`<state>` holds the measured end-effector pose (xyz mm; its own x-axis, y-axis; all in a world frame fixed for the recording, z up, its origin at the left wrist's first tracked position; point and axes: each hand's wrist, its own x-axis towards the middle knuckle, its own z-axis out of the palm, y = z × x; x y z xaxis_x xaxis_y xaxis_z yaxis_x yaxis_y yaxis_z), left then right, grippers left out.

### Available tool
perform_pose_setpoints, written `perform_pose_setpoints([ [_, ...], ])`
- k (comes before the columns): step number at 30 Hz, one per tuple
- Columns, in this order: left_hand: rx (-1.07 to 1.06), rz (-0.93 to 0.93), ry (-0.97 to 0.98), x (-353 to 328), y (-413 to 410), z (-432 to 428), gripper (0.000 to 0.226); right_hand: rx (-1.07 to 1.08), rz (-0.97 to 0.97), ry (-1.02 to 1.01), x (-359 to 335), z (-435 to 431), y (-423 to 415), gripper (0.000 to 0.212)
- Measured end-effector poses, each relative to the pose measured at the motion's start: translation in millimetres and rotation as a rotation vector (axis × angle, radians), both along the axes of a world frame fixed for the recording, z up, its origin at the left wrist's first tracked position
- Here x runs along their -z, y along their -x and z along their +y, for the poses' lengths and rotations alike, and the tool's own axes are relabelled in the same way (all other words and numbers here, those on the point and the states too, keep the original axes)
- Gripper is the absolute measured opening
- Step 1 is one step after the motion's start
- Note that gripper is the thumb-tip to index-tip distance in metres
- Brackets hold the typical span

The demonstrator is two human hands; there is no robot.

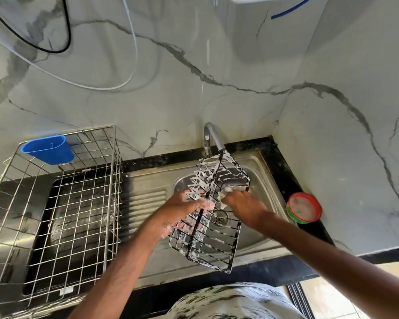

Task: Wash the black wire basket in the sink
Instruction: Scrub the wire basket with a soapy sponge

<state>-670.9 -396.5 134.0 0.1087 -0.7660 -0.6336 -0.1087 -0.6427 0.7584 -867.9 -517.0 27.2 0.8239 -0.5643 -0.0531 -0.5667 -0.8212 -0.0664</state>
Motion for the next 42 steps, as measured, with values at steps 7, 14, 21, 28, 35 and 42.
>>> perform_pose_setpoints([
  [7, -0.076, 0.090, 0.033, 7, 0, 1, 0.116, -0.299, -0.046, -0.217, -1, 34, 13, 0.027],
  [14, -0.060, 0.167, 0.070, 11, 1, 1, 0.127, 0.019, -0.134, -0.040, 3, -51, 14, 0.030],
  [21, -0.148, 0.168, 0.141, 26, -3, -1, 0.128, -0.094, -0.067, -0.487, -14, 41, 19, 0.031],
  [28, -0.175, 0.192, 0.097, 32, -6, -6, 0.124, -0.182, 0.009, -0.246, -25, -14, 26, 0.040],
  [35, -0.155, 0.219, 0.106, 30, 0, -4, 0.144, -0.068, -0.059, -0.063, -31, -36, 21, 0.034],
  [42, -0.274, 0.207, 0.038, 40, -16, -7, 0.087, -0.154, 0.109, -0.677, -26, 61, 38, 0.088],
])
